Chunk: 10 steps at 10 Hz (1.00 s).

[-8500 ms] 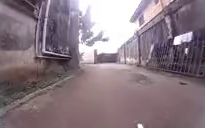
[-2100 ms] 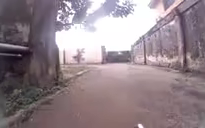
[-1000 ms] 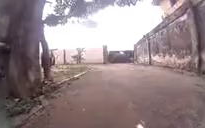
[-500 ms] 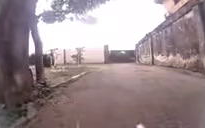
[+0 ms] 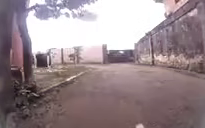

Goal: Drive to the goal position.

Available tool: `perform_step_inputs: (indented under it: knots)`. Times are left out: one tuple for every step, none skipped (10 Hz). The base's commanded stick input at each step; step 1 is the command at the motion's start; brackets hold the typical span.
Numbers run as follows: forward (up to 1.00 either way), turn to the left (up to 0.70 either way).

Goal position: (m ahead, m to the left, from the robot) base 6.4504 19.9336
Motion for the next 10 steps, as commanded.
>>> perform_step_inputs:
  knots:
    - [0.70,-0.21]
    - [0.70,-0.02]
    - [0.70,-0.19]
    - [0.70,-0.35]
    - [0.70,-0.35]
    - [0.70,-0.04]
    - [0.70,-0.11]
    - [0.70,-0.21]
    - [0.70,-0.33]
    - [0.70,-0.18]
